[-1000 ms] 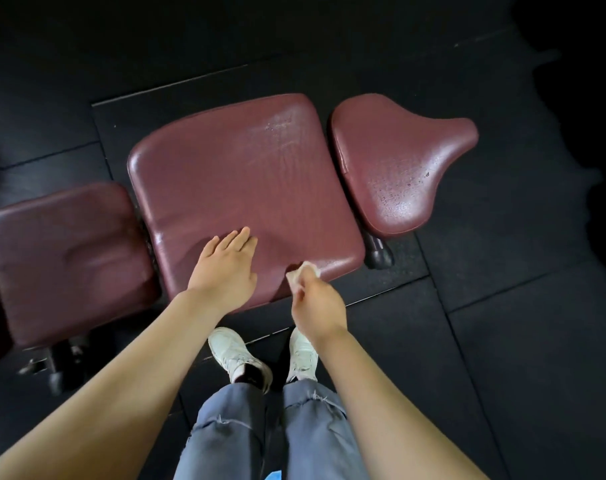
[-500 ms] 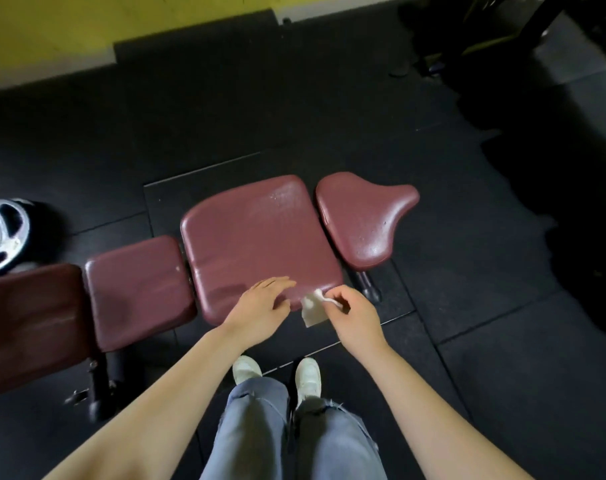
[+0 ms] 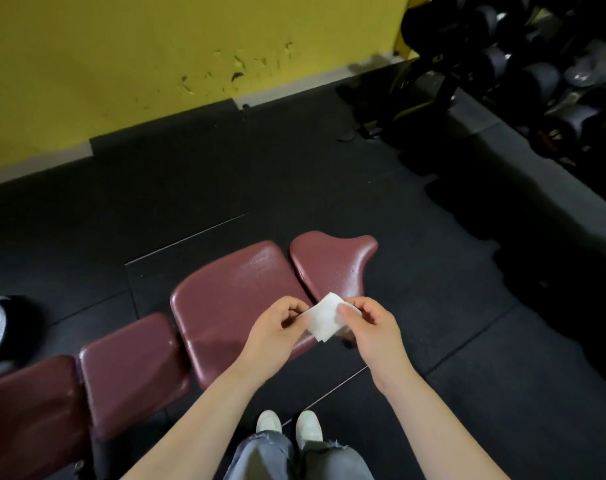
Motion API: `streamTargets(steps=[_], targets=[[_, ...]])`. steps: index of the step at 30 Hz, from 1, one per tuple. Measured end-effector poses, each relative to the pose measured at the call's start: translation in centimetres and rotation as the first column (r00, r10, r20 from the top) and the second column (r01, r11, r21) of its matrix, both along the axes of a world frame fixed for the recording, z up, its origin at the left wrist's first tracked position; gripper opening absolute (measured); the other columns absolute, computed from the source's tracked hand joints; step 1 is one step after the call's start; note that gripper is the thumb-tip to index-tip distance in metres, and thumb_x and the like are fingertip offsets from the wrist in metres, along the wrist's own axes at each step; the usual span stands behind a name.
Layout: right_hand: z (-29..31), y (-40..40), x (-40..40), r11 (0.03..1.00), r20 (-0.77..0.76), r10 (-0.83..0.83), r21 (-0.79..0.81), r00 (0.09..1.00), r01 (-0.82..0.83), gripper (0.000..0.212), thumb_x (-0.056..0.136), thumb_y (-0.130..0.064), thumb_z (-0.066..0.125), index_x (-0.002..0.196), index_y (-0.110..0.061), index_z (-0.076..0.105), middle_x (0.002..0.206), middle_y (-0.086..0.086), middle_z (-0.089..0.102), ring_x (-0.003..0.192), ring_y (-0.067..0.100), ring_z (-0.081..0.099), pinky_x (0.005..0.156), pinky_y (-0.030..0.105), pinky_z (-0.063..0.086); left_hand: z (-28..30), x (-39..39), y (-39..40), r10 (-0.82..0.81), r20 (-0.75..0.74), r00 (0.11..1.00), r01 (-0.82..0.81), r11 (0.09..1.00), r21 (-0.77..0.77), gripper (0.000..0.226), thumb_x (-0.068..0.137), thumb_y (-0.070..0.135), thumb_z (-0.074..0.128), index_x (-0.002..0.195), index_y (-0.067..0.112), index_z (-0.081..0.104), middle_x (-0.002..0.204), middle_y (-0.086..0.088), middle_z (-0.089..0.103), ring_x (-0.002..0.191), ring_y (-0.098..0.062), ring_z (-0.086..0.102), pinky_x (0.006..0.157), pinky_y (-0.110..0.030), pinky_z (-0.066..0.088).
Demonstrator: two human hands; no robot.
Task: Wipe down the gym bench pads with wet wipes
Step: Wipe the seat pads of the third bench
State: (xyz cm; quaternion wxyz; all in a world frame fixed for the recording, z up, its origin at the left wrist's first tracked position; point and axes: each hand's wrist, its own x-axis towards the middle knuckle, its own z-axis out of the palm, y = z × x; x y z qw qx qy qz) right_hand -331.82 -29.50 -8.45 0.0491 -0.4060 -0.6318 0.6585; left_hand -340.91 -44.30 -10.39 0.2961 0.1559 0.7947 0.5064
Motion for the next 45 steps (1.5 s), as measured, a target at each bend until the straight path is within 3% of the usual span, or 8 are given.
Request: streamTargets(steps=[5, 12, 19, 24, 28, 37, 42, 45], targets=[[2.2, 1.8, 0.0, 0.886, -0.088, -0.318, -0.383, 0.944, 0.263, 0.025, 0.093, -0.014, 0.064, 0.071, -0.011, 0.055, 0.064, 0.003, 0.063, 0.054, 0.013, 0.059, 0.046, 0.022, 0.046, 1.4, -1.8, 3.1, -0.110, -0.001, 0.994, 0.110, 0.994, -0.027, 0.010, 0.094, 0.024, 0.059, 0.090, 0.034, 0.061, 0.087, 0.011, 0.068, 0.075, 0.003, 0.058, 0.068, -0.007, 0.041], [2.6, 7.2, -0.4, 0.965, -0.049, -0.258, -0.062, 0.965, 0.255, 0.005, 0.087, -0.015, 0.066, 0.086, -0.020, 0.066, 0.081, -0.003, 0.067, 0.074, 0.011, 0.060, 0.065, 0.023, 0.049, 1.8, -2.8, 9.2, -0.078, -0.274, 0.958, 0.067, 0.996, -0.051, 0.019, 0.086, 0.015, 0.065, 0.082, 0.031, 0.055, 0.088, 0.012, 0.061, 0.087, -0.004, 0.057, 0.072, -0.007, 0.040], [2.2, 16.0, -2.0, 0.998, -0.040, -0.063, 0.014, 0.997, 0.063, 0.050, 0.081, 0.008, 0.055, 0.110, -0.033, 0.057, 0.106, 0.008, 0.063, 0.095, 0.027, 0.062, 0.084, 0.043, 0.054, 1.2, -2.5, 18.3, -0.079, 0.001, 0.997, 0.078, 0.995, 0.054, 0.020, 0.094, 0.019, 0.061, 0.095, 0.037, 0.071, 0.101, 0.026, 0.070, 0.094, 0.005, 0.064, 0.083, -0.013, 0.046], [1.5, 21.3, -3.2, 0.992, 0.025, 0.128, -0.009, 0.991, -0.128, 0.044, 0.083, 0.003, 0.054, 0.106, -0.034, 0.059, 0.098, -0.004, 0.066, 0.084, 0.008, 0.062, 0.066, 0.019, 0.051, 0.8, -1.8, 22.6, 0.096, 0.201, 0.975, -0.121, 0.986, 0.118, 0.015, 0.088, 0.035, 0.066, 0.101, 0.033, 0.073, 0.104, 0.016, 0.073, 0.099, -0.001, 0.067, 0.089, -0.023, 0.049], [0.3, 22.7, -5.0, 0.962, 0.081, 0.271, -0.003, 0.959, -0.272, 0.028, 0.083, -0.003, 0.056, 0.094, -0.028, 0.061, 0.090, -0.005, 0.067, 0.077, 0.002, 0.059, 0.063, 0.015, 0.048, -0.3, -2.6, 23.4, 0.185, 0.232, 0.955, -0.207, 0.976, 0.074, 0.012, 0.091, 0.023, 0.067, 0.099, 0.031, 0.072, 0.099, 0.012, 0.075, 0.095, -0.004, 0.068, 0.082, -0.019, 0.046], [-4.4, 23.3, -10.8, 0.814, 0.077, 0.550, -0.273, 0.832, -0.513, 0.030, 0.091, -0.016, 0.063, 0.121, -0.023, 0.065, 0.117, 0.001, 0.069, 0.110, 0.015, 0.064, 0.100, 0.032, 0.050, -3.9, -6.8, 21.4, 0.223, 0.255, 0.941, -0.229, 0.973, -0.005, 0.016, 0.095, 0.019, 0.062, 0.092, 0.031, 0.072, 0.094, 0.013, 0.074, 0.091, -0.004, 0.067, 0.085, -0.020, 0.049], [-8.4, 23.1, -14.4, 0.855, 0.136, 0.516, -0.148, 0.846, -0.497, 0.007, 0.086, -0.017, 0.070, 0.083, -0.012, 0.067, 0.080, -0.001, 0.069, 0.084, 0.018, 0.062, 0.083, 0.035, 0.049, -7.3, -9.5, 19.9, 0.273, 0.146, 0.951, -0.257, 0.959, -0.114, 0.005, 0.090, 0.022, 0.069, 0.090, 0.026, 0.065, 0.090, 0.013, 0.070, 0.088, 0.008, 0.062, 0.078, -0.007, 0.041], [-11.2, 22.8, -16.7, 0.884, 0.213, 0.465, -0.053, 0.860, -0.465, 0.018, 0.083, -0.021, 0.071, 0.070, -0.022, 0.058, 0.067, -0.012, 0.061, 0.074, 0.012, 0.058, 0.076, 0.034, 0.046, -9.7, -11.0, 18.7, 0.237, 0.055, 0.970, -0.218, 0.947, -0.236, 0.012, 0.090, 0.021, 0.067, 0.087, 0.030, 0.061, 0.089, 0.014, 0.066, 0.087, 0.013, 0.057, 0.072, -0.002, 0.037]])
